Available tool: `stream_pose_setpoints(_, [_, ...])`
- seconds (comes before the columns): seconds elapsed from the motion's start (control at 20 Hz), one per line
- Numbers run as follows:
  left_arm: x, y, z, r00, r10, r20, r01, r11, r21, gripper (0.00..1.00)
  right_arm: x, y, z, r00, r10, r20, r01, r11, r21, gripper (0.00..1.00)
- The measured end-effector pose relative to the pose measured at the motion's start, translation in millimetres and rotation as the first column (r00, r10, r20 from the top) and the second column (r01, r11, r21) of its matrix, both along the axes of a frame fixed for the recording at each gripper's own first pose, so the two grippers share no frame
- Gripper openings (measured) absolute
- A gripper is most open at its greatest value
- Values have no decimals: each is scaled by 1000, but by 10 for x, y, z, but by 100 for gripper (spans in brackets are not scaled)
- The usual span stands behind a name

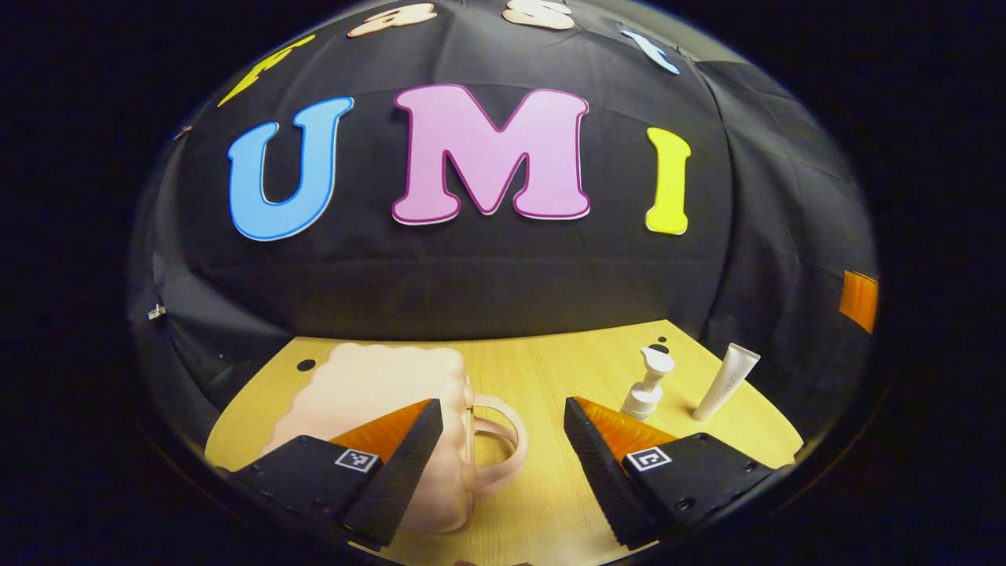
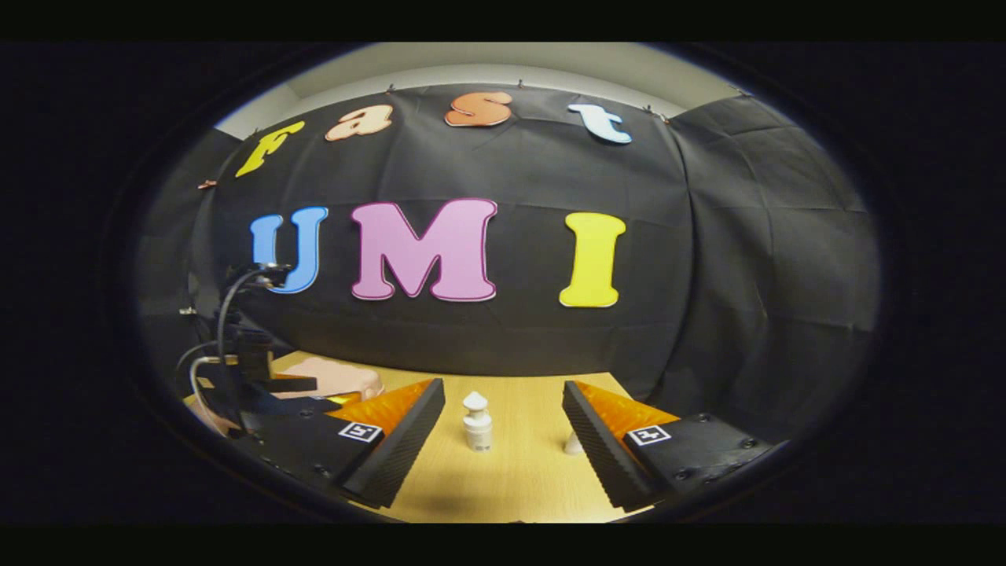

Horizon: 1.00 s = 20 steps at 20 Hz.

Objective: First open the suitcase, pack the skin care products into it, and then close the suitcase.

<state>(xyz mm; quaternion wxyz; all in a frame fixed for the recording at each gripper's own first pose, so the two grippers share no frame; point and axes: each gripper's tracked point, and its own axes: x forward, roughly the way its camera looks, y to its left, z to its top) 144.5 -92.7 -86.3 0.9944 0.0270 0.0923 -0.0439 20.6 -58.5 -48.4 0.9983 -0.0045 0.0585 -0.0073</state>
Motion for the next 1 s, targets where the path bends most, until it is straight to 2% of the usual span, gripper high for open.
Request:
stream_pose_setpoints(0.2, [367,-229,-406,996,-12,-91,12,1000,2,99,99,-80,-362,995,-4,-97,11,997,75,96])
stream_pose_setpoints(0.3, [540,-291,-558,992,-9,-124,11,1000,11,99,153,-97,-463,993,4,-116,4,997,72,97])
stream_pose_setpoints(0.4, [724,-299,-750,986,24,-167,-18,999,34,98,231,-173,-527,992,1,-127,6,998,59,97])
stream_pose_setpoints(0.45, [791,-275,-824,982,41,-182,-34,999,41,98,267,-204,-534,991,-7,-133,16,998,68,93])
stream_pose_setpoints(0.5, [850,-268,-905,978,60,-201,-52,998,43,95,300,-231,-547,991,-16,-135,26,997,76,97])
stream_pose_setpoints(0.55, [901,-256,-993,971,78,-224,-70,997,44,93,337,-268,-550,990,-26,-137,36,996,77,97])
stream_pose_setpoints(0.6, [929,-234,-1061,963,97,-250,-89,995,46,84,359,-303,-558,990,-34,-139,44,996,75,97])
stream_pose_setpoints(0.7, [1001,-209,-1186,951,131,-281,-117,991,66,75,375,-347,-580,989,-42,-140,52,996,66,97])
stream_pose_setpoints(0.75, [1026,-176,-1229,944,149,-294,-132,988,75,68,373,-358,-590,989,-44,-141,53,997,61,97])
stream_pose_setpoints(0.8, [1044,-103,-1257,936,182,-302,-162,983,91,57,376,-373,-617,989,-46,-143,54,997,56,97])
stream_pose_setpoints(0.85, [1052,-16,-1277,926,214,-311,-193,976,96,52,369,-380,-633,988,-47,-147,56,997,55,97])
stream_pose_setpoints(0.9, [1067,-30,-1300,924,202,-325,-189,979,70,32,362,-382,-645,987,-49,-151,59,997,59,97])
stream_pose_setpoints(0.95, [1030,-71,-1256,925,187,-331,-177,982,61,26,353,-374,-650,987,-52,-153,62,996,65,97])
stream_pose_setpoints(1.0, [1030,-84,-1228,928,163,-336,-151,987,63,25,338,-363,-645,987,-53,-152,64,995,70,97])
